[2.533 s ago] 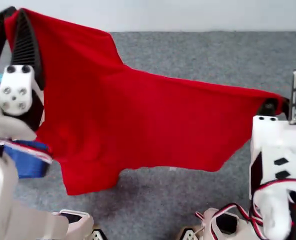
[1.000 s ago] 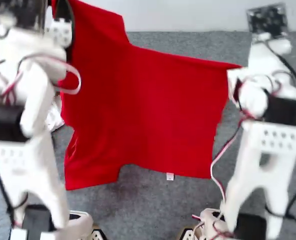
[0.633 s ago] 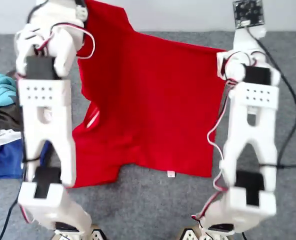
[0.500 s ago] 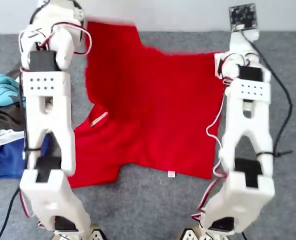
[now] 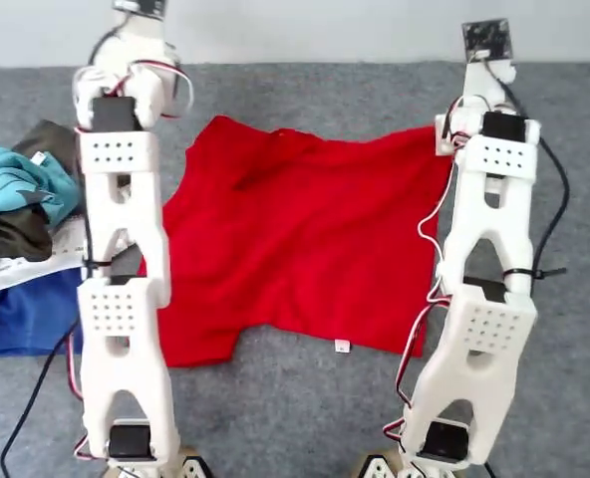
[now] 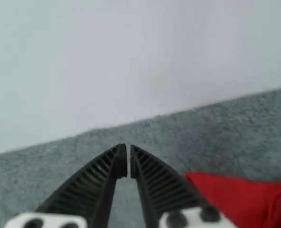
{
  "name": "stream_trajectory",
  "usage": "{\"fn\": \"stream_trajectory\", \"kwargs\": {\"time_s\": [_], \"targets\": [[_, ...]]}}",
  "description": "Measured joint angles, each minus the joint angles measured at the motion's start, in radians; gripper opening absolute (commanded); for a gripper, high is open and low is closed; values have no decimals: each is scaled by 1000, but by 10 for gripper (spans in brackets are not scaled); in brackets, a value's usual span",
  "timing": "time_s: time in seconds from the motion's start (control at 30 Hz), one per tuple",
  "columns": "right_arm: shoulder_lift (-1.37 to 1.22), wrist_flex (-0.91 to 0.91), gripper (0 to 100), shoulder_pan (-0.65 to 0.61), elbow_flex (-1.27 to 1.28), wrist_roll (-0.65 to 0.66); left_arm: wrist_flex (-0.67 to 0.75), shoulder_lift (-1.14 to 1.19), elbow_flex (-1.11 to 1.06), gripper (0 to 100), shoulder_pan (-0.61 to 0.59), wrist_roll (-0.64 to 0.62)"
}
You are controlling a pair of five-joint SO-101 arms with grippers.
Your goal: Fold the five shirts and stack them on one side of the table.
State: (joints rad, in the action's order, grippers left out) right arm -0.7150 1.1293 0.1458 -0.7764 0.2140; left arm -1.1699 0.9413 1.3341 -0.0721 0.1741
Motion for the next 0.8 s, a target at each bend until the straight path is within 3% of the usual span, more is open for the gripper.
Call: {"fn": "stream_trajectory", "kwargs": {"time_s": [0.23, 0.37, 0.5, 0.7, 0.8], "targets": [[-11, 316, 9, -31, -104, 0, -394, 58, 267, 15, 40, -57], [-11, 497, 9, -78, -167, 0, -539, 54, 275, 15, 40, -61], [23, 621, 9, -118, -201, -2, -563, -8, 275, 15, 40, -64], [103, 624, 9, -123, -155, -2, -565, -87, 170, 17, 61, -68], [101, 624, 9, -123, -137, -2, -559, -84, 69, 63, 91, -68]]}}
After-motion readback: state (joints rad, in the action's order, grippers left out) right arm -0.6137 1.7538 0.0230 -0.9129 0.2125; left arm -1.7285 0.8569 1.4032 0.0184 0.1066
